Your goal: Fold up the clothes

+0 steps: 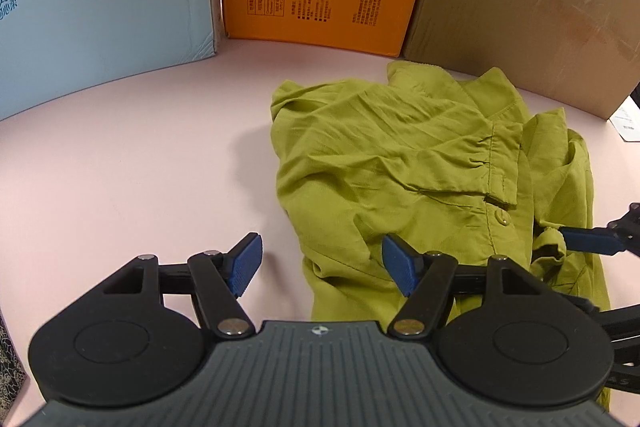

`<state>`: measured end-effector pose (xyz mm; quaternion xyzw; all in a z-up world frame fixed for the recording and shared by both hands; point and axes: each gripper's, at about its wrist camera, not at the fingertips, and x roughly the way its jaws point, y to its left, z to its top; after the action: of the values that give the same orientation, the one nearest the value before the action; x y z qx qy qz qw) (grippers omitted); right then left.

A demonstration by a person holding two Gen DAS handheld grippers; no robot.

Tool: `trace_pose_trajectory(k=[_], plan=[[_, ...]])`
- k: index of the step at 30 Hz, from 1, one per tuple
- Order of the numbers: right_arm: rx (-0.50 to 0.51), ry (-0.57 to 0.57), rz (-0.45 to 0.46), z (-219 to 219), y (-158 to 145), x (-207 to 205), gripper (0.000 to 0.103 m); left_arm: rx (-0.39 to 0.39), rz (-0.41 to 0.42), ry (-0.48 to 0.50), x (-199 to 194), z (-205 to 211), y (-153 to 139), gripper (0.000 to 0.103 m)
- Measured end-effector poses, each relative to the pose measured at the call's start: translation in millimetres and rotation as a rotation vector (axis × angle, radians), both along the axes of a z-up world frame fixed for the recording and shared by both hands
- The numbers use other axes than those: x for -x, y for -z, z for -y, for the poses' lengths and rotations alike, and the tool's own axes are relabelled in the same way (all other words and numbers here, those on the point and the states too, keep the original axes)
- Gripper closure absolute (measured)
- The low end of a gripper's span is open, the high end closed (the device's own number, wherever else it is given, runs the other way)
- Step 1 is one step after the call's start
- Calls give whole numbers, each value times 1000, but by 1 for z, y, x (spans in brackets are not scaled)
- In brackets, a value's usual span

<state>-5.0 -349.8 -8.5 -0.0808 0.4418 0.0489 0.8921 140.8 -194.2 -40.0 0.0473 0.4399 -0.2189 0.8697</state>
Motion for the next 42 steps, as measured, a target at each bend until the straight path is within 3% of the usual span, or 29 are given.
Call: trace_pose_trajectory(k=[2,3,6,8,12,18,22,23,24,25,27,30,32,34,38,40,42], plan=[[-53,37,27,7,6,1,93,0,-2,-4,0,-1,1,39],[-101,85,36,13,6,2,96,0,-3,-6,0,-1,1,39],[-274,219,137,37,-16,16,96,2,-3,-14,0,-4,1,38],[-461,293,245,60,-36,34,96,3,-2,-23,-2,-6,0,38],[-689,413,402,92,-60,62,96,20,-18,-37,-3,-9,2,38],[-814,420,560,87,-74,63,96,41,-3,-66,-1,-21,-4,38],[-905,345,582,58,-70,36,96,40,1,-104,-2,-35,-6,38],[-913,307,542,46,-65,28,94,35,3,-114,-1,-40,-6,38],[-899,267,452,32,-58,15,83,30,2,-126,-2,-43,-6,38],[-879,230,340,21,-47,4,58,25,2,-137,-2,-47,-5,38],[-831,208,195,5,-26,-6,54,21,-4,-165,-3,-58,-5,38],[-831,152,177,1,-24,-1,54,21,-10,-201,-3,-70,-4,38],[-799,131,219,4,-33,3,52,21,-11,-212,-3,-76,-4,38],[-711,128,265,5,-45,8,35,15,-6,-209,-3,-77,-4,38],[-584,200,267,15,-40,-14,34,15,-10,-200,-4,-73,-4,37],[-468,275,249,22,-33,-27,34,16,-14,-201,-3,-72,-4,37],[-466,298,190,28,-14,-44,35,20,-25,-206,-1,-74,-3,37]])
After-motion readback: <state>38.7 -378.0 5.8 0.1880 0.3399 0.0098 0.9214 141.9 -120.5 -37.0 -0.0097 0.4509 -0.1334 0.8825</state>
